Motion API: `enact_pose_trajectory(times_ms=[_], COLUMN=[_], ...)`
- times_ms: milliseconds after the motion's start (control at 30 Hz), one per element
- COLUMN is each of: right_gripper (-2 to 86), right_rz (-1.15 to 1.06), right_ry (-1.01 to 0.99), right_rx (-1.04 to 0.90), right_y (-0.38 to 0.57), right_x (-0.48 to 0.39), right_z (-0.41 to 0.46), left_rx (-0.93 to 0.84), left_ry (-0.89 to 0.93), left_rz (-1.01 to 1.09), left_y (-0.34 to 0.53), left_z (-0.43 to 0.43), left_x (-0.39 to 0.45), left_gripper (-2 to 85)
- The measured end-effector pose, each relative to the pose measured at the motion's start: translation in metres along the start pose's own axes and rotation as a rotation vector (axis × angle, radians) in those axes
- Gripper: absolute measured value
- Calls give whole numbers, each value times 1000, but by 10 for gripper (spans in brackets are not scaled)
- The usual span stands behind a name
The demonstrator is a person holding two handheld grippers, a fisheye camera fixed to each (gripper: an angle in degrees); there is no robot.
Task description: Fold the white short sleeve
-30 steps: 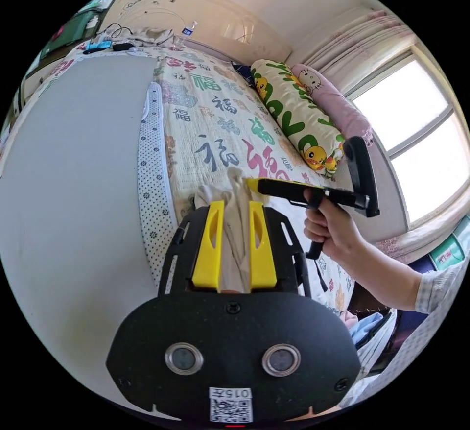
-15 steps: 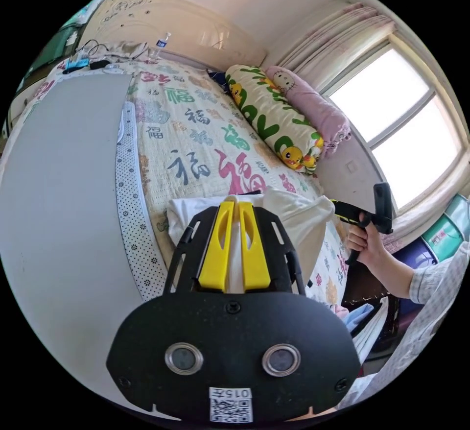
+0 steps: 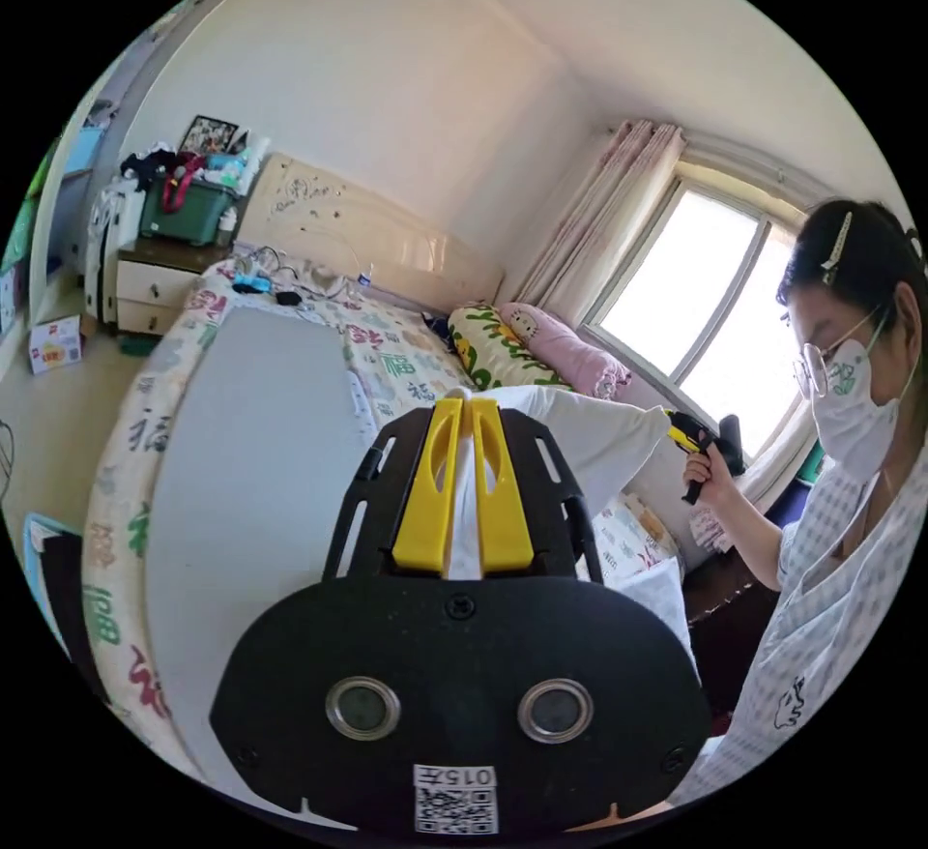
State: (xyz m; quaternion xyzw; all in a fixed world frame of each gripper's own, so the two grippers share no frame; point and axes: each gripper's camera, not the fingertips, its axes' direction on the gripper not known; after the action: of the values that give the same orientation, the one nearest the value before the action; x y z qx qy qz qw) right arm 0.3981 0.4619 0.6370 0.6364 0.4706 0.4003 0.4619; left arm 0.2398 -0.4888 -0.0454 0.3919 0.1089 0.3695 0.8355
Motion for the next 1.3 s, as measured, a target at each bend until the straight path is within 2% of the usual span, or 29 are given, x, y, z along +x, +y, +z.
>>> enact_pose_trajectory(times_ms=[200, 300, 400, 500, 633, 833, 900, 967, 1067, 1133, 1233, 1300], right_gripper=[5, 5, 5, 5, 4, 2, -1, -4, -6, -6, -5, -4], right_rz=[3, 62, 165, 222, 210, 104, -13, -121, -320, -322, -229, -230], right_ry=[-119, -97, -59, -8, 125, 306, 499, 635, 697, 667, 452, 230], right_rx=[66, 51, 10, -80, -254, -398, -553, -550, -469, -422, -373, -307], right_y=[58, 100, 129, 136, 131, 133, 137, 133, 114, 96, 65, 46], right_x=[-175, -251, -302, -330, -335, -288, -283, -297, -332, -342, -350, -365], right_z=[-46, -69, -87, -84, -50, 52, 111, 134, 134, 123, 97, 71], left_rx=[81, 58, 16, -50, -143, -232, -314, -323, -285, -273, -243, -205], left_ry=[35, 25, 27, 34, 27, -70, -143, -160, -208, -245, -248, -446], left_rz=[113, 110, 61, -9, -157, -256, -305, -284, -161, -100, 16, 100], left_y=[23, 41, 61, 89, 140, 246, 282, 299, 307, 307, 310, 317], left_z=[-198, -289, -359, -386, -367, -268, -219, -196, -186, -185, -185, -193], left_x=[-33, -53, -75, -102, -145, -213, -238, -244, -237, -232, -217, -199], left_gripper=[-2, -2, -3, -3, -2, 0, 2, 4, 8, 10, 15, 16])
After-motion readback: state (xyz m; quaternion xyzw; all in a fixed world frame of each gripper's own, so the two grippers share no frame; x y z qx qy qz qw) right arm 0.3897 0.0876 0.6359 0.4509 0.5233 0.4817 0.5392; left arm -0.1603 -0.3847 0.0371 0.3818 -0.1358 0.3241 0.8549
